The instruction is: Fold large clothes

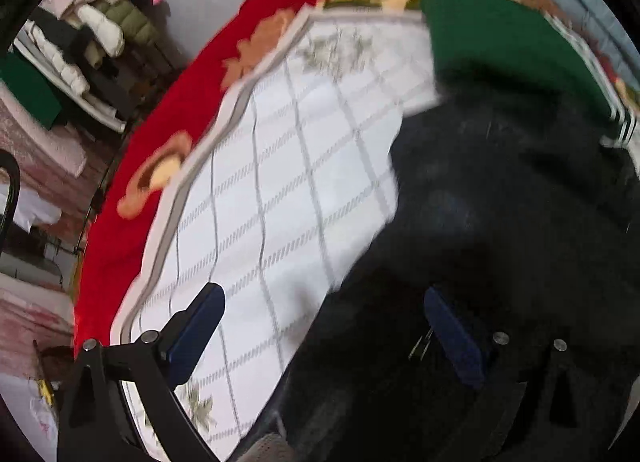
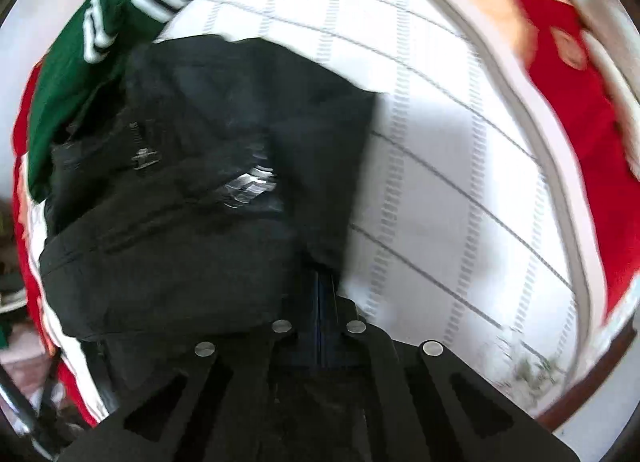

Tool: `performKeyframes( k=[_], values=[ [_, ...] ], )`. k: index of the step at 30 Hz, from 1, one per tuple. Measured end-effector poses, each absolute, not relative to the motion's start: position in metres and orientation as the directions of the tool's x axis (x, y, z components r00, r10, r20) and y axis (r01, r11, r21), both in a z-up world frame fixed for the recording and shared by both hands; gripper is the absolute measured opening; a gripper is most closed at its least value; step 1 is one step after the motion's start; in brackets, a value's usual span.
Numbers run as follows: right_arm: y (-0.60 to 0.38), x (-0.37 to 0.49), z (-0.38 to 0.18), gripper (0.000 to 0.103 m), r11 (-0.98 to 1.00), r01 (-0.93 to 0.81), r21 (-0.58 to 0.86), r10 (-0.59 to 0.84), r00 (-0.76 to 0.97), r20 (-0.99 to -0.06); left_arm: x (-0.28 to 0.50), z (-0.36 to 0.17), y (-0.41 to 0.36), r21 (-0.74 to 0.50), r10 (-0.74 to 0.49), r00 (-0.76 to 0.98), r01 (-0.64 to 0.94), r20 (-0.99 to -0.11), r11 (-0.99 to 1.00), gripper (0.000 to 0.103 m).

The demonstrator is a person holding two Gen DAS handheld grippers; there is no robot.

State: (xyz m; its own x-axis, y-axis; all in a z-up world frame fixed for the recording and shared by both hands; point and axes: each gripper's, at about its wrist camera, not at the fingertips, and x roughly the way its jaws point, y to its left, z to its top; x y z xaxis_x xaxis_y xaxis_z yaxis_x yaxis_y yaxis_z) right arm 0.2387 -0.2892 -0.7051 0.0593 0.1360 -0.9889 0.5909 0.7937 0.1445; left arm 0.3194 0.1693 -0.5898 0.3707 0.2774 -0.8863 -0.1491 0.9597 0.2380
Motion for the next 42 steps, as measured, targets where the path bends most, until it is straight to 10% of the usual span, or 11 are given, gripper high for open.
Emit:
performKeyframes(
  k=[5,7,9,10,16,17,18,21,26,33,42],
  values=[
    [-0.322,0.217,-0.703,0.006,0.7,0.654,0.289,0.266,0.138,-0.954,0.375,-0.624,0.162,0.301,0.336,0.36,-0.15,-0.87,0.942,0.103],
    [-0.34,0.212,-0.694,0.035,0.672,0.658,0.339,0.28,0.198,-0.939,0.394,-0.655,0.164,0.3,0.326,0.31,-0.128,-0.893,0.945,0.103],
    [-0.352,0.212,-0.688,0.096,0.651,0.642,0.405,0.302,0.271,-0.914,0.401,-0.662,0.166,0.285,0.311,0.33,-0.125,-0.892,0.95,0.103],
    [-0.353,0.212,-0.687,0.098,0.644,0.632,0.431,0.319,0.29,-0.902,0.402,-0.661,0.167,0.285,0.309,0.33,-0.119,-0.892,0.951,0.103],
    [-0.355,0.23,-0.74,0.1,0.648,0.658,0.384,0.364,0.175,-0.915,0.391,-0.653,0.167,0.297,0.309,0.359,-0.091,-0.881,0.951,0.103],
    [-0.347,0.233,-0.736,0.092,0.68,0.639,0.359,0.333,0.166,-0.928,0.392,-0.652,0.166,0.305,0.314,0.361,-0.084,-0.878,0.949,0.103],
    [-0.337,0.238,-0.731,0.051,0.722,0.603,0.339,0.303,0.165,-0.939,0.393,-0.652,0.164,0.31,0.317,0.36,-0.076,-0.878,0.948,0.103],
    [-0.319,0.226,-0.71,0.023,0.753,0.577,0.317,0.276,0.161,-0.948,0.394,-0.65,0.164,0.312,0.313,0.353,-0.061,-0.881,0.948,0.103],
    [-0.321,0.175,-0.705,0.022,0.721,0.658,0.217,0.257,0.037,-0.966,0.382,-0.649,0.159,0.262,0.247,0.342,-0.004,-0.907,0.965,0.103],
    [-0.322,0.162,-0.696,0.051,0.737,0.663,0.129,0.21,-0.044,-0.977,0.379,-0.645,0.145,0.324,0.29,0.36,0.035,-0.887,0.946,0.103],
    [-0.309,0.16,-0.693,0.053,0.856,0.516,0.013,0.049,-0.056,-0.997,0.359,-0.656,0.114,0.439,0.395,0.404,0.019,-0.825,0.898,0.103]
  ],
)
